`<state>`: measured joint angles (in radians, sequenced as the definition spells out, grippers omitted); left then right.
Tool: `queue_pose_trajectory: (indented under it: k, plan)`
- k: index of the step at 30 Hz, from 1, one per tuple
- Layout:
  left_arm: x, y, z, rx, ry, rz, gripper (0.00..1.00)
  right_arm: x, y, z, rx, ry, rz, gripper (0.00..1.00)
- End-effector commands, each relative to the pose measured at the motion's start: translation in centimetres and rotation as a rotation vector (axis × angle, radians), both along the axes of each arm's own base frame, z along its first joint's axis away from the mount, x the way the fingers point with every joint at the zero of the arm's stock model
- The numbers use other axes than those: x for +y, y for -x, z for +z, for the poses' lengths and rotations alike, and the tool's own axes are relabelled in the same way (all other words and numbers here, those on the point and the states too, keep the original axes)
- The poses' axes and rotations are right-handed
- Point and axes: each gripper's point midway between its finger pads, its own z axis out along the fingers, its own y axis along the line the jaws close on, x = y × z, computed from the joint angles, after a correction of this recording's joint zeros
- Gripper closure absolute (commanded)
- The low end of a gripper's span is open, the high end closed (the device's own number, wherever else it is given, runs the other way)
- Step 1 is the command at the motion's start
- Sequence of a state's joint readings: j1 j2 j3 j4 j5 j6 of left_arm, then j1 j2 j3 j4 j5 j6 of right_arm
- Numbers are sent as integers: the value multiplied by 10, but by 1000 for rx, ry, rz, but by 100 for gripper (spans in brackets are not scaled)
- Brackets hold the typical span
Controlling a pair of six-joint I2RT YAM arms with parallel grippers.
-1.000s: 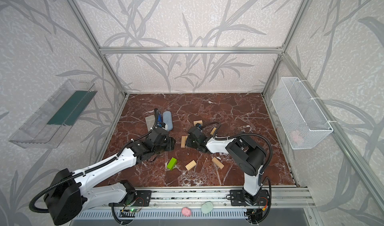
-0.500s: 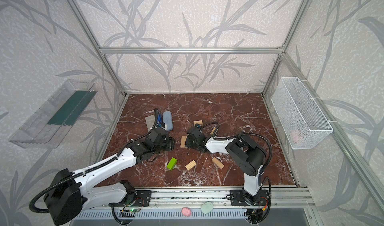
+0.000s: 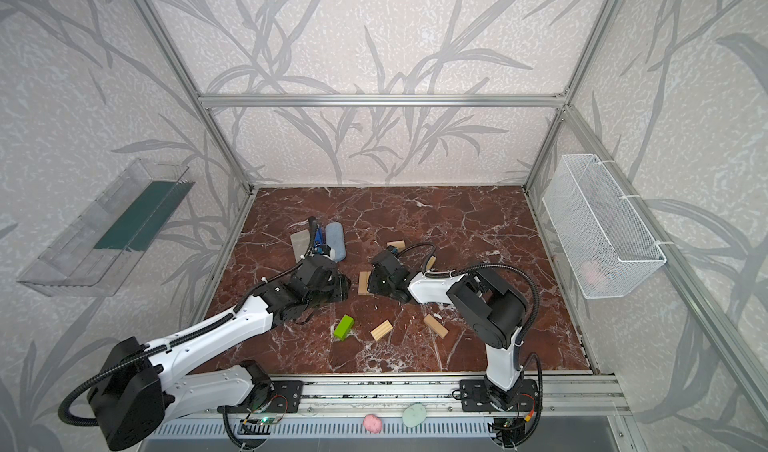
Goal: Build the wood block tower
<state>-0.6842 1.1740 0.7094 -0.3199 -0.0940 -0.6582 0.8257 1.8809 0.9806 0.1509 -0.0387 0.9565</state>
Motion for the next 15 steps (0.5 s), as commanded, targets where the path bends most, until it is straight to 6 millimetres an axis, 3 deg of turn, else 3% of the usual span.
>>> queue_pose_trajectory:
  k: [1, 7, 11, 15]
  plan:
    - [3, 0, -2, 5, 7, 16, 42, -1, -2, 15, -27, 0, 12, 76]
    - [5, 1, 1, 4, -9, 2, 41, -5, -1, 62, -124, -11, 70, 67]
    - [12, 5, 4, -2, -33, -15, 37, -12, 10, 99, -211, 2, 162, 57]
    - [24, 8, 3, -10, -64, -17, 34, -26, 25, 116, -281, 17, 234, 46]
